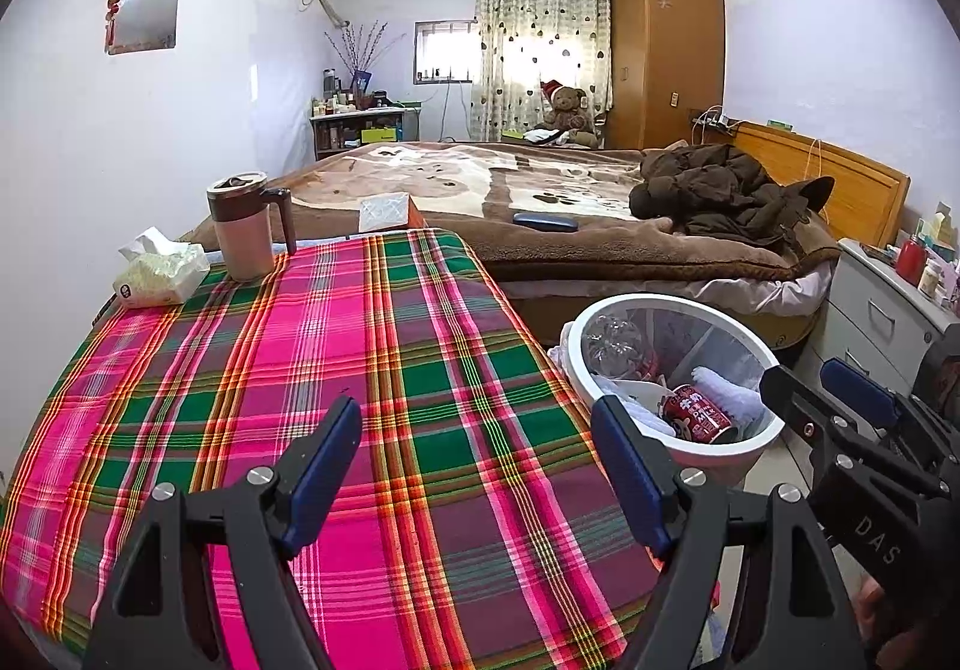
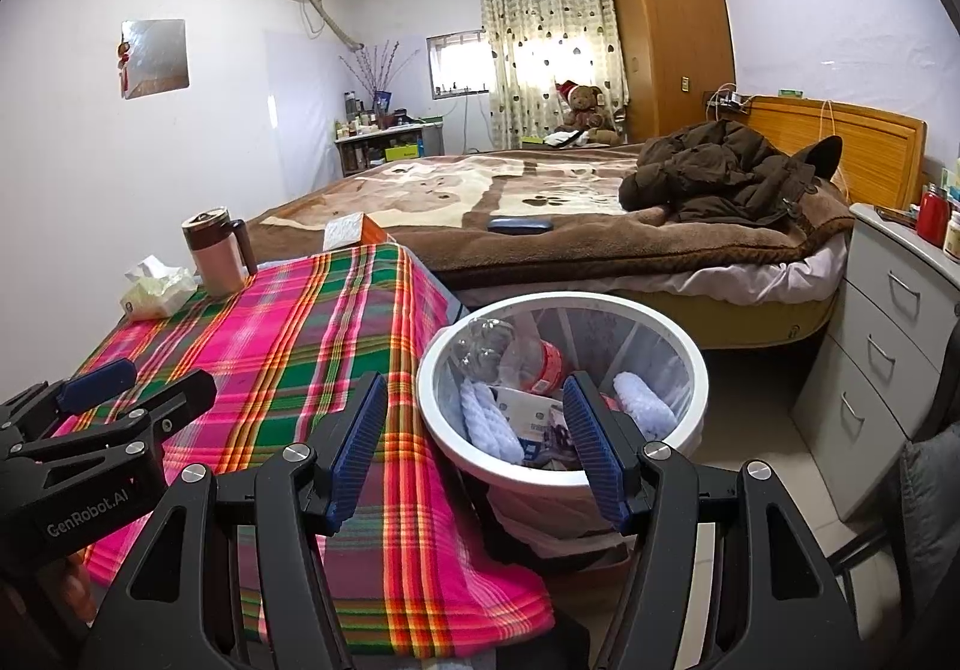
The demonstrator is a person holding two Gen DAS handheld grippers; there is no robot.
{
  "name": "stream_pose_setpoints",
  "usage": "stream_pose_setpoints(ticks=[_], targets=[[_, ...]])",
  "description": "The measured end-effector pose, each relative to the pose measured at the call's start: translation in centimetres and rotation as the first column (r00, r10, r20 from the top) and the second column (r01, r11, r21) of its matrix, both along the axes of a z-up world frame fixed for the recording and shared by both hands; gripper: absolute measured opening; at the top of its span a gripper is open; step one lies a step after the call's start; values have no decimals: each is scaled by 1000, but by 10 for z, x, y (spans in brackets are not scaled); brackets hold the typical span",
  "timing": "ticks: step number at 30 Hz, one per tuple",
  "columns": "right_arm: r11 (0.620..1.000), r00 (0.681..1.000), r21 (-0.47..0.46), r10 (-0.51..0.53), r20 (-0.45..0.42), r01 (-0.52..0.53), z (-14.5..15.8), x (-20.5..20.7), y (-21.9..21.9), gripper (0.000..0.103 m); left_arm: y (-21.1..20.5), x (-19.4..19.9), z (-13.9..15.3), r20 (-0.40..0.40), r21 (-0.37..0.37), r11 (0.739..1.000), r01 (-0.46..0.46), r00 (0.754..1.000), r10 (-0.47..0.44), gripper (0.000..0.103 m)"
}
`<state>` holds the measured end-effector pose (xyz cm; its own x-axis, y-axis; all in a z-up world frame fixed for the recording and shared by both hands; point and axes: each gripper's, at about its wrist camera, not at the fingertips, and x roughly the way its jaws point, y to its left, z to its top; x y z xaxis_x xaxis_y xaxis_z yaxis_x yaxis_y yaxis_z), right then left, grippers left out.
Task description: Collect trash
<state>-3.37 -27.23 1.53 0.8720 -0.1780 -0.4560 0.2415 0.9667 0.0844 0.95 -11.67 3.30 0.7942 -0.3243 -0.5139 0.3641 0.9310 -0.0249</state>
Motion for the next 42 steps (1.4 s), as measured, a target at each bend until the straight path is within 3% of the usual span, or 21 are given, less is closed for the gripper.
stream_pose_setpoints(ticks=[42], targets=[[1000,1000,6,10,0,-10,2,0,2,62,0,-3,8,-1,-4,1000,-9,1000,9,80]])
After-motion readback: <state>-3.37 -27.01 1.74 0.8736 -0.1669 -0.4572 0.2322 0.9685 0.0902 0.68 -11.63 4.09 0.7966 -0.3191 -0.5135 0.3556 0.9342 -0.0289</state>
